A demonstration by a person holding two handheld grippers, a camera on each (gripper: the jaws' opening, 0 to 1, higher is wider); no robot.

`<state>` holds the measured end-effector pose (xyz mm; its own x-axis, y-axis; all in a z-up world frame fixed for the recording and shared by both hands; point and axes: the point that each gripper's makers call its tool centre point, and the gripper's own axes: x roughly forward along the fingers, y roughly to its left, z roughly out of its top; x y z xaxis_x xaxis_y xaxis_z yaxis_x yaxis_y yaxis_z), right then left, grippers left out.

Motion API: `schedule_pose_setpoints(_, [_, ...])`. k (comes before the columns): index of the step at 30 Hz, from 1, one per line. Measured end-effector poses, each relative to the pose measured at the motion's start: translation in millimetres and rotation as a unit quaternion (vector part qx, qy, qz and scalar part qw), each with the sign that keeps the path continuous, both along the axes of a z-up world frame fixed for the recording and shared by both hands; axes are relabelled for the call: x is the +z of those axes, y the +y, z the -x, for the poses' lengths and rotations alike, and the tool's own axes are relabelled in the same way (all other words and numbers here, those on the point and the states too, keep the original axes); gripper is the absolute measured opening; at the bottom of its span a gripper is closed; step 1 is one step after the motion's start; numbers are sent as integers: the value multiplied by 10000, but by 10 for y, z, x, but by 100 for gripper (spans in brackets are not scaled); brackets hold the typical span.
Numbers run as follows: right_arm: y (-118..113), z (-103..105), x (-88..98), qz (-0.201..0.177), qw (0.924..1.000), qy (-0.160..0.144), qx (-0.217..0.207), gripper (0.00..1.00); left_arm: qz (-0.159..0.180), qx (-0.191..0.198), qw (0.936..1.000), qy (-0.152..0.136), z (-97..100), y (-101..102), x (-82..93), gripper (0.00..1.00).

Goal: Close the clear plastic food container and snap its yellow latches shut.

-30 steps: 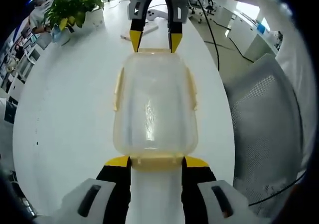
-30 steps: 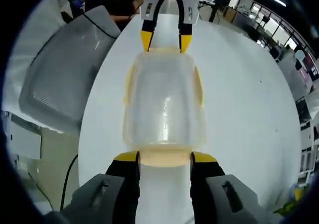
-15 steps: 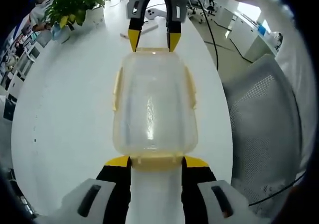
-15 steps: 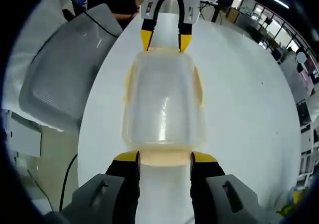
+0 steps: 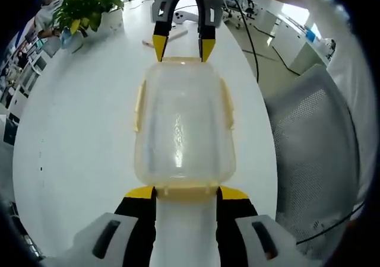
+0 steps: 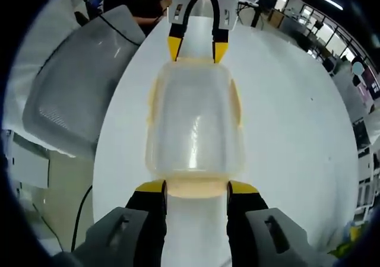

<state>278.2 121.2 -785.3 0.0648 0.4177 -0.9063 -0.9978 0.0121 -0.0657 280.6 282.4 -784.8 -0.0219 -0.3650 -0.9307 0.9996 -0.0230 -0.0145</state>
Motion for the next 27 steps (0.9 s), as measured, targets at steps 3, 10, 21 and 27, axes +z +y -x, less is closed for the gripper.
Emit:
schedule_pose_setpoints(3, [1,4,-1,13,10000,6,8,36,-2,-3,10000,9,0,0,-5,35])
schedule_pose_setpoints(10, [-7,17,-54,128,9999,42,62,36,17,-81,10000,16,2,-7,-17,35])
schedule_pose_setpoints(21, [-40,35,-97,163,9998,58,31,35,55,-80,9999,42,13,-13,-14,35])
schedule_pose_setpoints(27, [-88,3,-140,145,9997,-1,-174,30,126,-66,9999,11,21,-5,-17,35])
